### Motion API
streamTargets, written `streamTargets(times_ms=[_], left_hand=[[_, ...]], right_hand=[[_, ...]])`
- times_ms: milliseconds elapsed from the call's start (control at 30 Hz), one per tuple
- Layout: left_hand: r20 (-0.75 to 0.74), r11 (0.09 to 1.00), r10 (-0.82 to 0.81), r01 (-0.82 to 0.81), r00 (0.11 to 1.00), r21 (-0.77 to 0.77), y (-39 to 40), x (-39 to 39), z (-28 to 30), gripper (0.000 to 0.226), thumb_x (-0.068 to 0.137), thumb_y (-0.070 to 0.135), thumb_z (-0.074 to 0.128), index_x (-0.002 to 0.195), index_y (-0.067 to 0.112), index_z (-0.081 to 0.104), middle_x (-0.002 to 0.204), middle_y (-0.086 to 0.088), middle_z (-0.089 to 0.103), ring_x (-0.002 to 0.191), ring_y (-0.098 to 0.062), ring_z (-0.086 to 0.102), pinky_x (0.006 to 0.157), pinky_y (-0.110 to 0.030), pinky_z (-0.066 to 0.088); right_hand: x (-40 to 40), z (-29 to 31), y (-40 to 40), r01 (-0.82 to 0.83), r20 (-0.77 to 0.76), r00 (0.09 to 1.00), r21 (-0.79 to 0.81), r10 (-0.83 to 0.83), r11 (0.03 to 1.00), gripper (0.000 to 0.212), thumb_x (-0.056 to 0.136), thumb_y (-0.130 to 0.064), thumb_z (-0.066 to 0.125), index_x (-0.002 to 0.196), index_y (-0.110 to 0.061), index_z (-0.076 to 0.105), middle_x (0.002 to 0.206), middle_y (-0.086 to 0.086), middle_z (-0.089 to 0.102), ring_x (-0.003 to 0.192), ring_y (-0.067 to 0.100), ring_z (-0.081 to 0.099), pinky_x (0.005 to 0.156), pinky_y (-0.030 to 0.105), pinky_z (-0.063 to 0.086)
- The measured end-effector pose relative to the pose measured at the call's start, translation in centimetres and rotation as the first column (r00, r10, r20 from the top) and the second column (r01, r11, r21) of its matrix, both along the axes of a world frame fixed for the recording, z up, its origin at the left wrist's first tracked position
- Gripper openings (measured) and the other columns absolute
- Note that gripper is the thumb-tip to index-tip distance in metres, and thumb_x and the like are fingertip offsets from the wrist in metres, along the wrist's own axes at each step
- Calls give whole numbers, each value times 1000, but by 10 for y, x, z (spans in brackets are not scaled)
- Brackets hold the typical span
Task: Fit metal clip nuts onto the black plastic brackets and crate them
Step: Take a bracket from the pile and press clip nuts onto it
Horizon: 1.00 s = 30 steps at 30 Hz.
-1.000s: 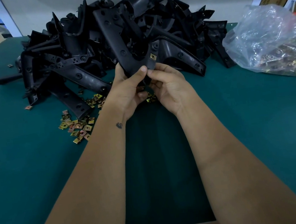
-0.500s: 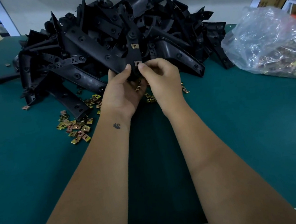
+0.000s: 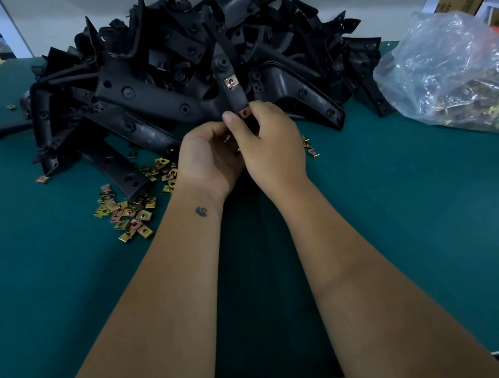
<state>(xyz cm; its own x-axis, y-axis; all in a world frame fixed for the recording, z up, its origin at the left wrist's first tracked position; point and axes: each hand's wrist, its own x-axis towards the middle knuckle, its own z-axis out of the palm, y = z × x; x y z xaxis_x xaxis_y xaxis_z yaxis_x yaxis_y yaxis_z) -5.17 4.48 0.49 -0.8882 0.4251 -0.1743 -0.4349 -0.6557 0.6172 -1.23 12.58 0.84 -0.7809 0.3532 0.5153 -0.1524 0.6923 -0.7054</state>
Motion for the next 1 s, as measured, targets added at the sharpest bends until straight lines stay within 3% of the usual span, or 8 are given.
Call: streamTargets(times_ms=[133,267,433,600,700,833,900,1000], left_hand=[[36,1000,13,-12,999,-20,1,-3,-1,30,98,9,36,103,-2,63,116,-18,64,103,-28,61,80,-37,53],[7,1000,1,0,1000,-18,1,-5,-3,32,97,9,38,118,-2,60,135,-21,58,114,-31,58,91,-39,51],[-59,1000,8,-7,998,24,-1,-5,-3,32,99,23,47,118,2,63,120,-18,66,121,-34,61,107,-46,46],[-58,995,72,-68,996,67,-3,-4,2,30,99,28,53,110,6,70,108,-15,73,102,-30,71,91,-41,58],[-54,995,102,-101,993,22,-2,-1,6,33,99,31,52,116,8,68,110,-12,74,103,-27,71,87,-38,57],[-24,989,149,-148,989,10,5,11,11,37,100,27,52,128,5,62,122,-17,69,111,-31,67,95,-42,55],[19,990,143,-144,989,14,13,22,13,32,102,27,49,117,5,66,109,-15,74,97,-27,73,84,-37,58],[96,994,104,-107,990,23,30,42,14,30,103,26,46,101,5,68,81,-11,76,70,-23,74,59,-29,59]], right_hand=[[-1,0,1,17,29,999,36,-18,999,29,98,-37,56,80,-14,55,86,2,61,80,17,54,69,33,43],[-1,-1,1,25,28,999,45,-27,999,33,98,-37,55,83,-9,60,87,5,62,81,18,55,71,36,44],[0,0,0,36,21,999,-2,-36,999,32,97,-41,55,91,-11,64,90,1,64,83,16,57,70,35,46],[4,0,-6,17,3,1000,-62,-17,998,26,95,-39,57,92,-14,63,89,-2,62,83,15,58,71,39,50],[7,-1,-12,19,0,1000,-97,-19,995,20,94,-36,60,99,-16,62,93,-3,64,85,13,59,73,38,52],[13,-4,-12,66,8,998,-279,-66,958,19,92,-34,63,103,-18,63,96,-4,67,89,14,62,79,39,52],[17,-4,-11,84,16,996,-430,-85,899,20,91,-33,65,102,-17,64,97,-3,67,91,13,62,83,37,52],[25,-4,-5,114,-10,988,-634,-156,765,19,86,-33,72,98,-19,66,91,-9,65,81,-3,61,72,15,49]])
